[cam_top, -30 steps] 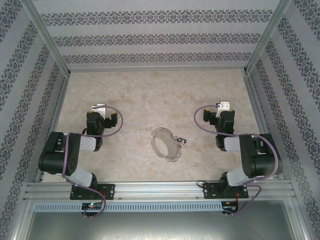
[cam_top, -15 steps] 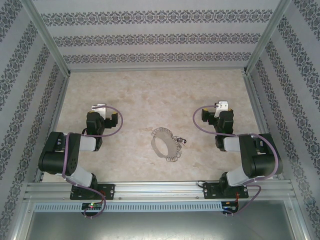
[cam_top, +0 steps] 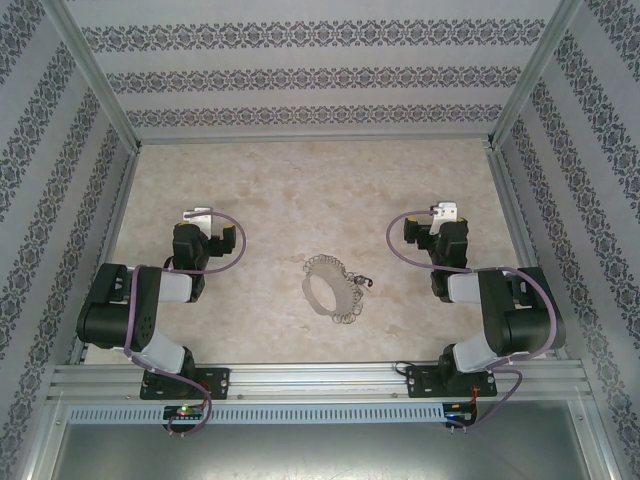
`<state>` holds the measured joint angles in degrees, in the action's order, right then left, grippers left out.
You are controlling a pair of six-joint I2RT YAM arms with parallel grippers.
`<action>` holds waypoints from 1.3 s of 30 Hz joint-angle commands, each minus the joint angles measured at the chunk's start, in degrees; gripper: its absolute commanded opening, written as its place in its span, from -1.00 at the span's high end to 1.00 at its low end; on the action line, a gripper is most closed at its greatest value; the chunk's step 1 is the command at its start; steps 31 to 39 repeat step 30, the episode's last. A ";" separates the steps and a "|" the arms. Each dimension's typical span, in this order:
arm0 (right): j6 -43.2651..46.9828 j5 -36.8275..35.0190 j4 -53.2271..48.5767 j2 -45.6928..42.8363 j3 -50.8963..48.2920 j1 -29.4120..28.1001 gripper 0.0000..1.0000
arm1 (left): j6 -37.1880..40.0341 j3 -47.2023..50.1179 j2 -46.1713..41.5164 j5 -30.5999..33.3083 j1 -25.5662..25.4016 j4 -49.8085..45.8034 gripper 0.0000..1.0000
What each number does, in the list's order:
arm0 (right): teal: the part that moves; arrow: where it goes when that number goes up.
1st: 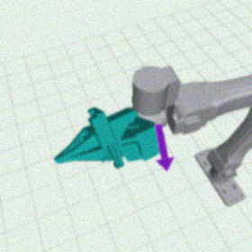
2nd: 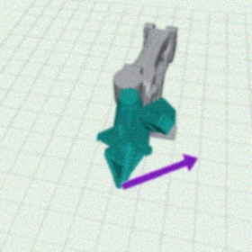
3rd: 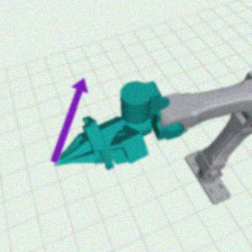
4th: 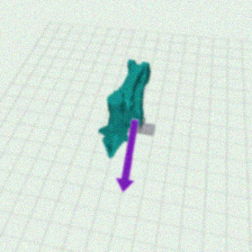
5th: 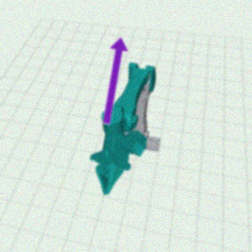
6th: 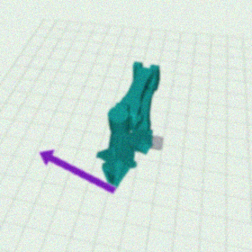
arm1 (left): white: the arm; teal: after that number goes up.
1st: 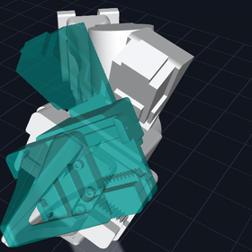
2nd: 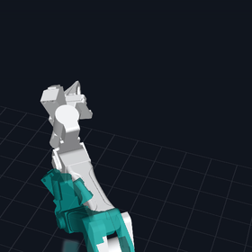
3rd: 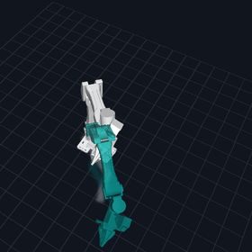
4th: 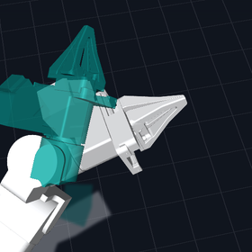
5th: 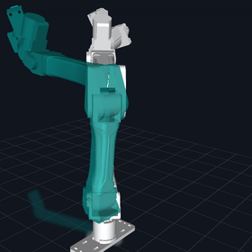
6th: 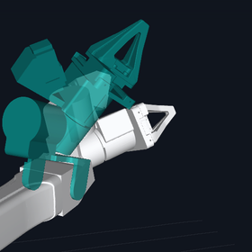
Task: Put the keys on the keyring
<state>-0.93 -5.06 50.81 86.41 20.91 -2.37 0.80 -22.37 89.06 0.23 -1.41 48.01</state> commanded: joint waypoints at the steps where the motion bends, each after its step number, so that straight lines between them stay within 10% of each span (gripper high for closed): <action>1: -0.30 0.06 0.52 -0.18 0.98 0.35 -0.96 | -0.53 -0.95 0.39 0.53 0.53 0.33 -0.99; 39: -0.13 2.41 -0.12 -0.07 1.33 0.84 -0.96 | -0.53 -1.01 0.38 0.47 0.56 0.33 -0.99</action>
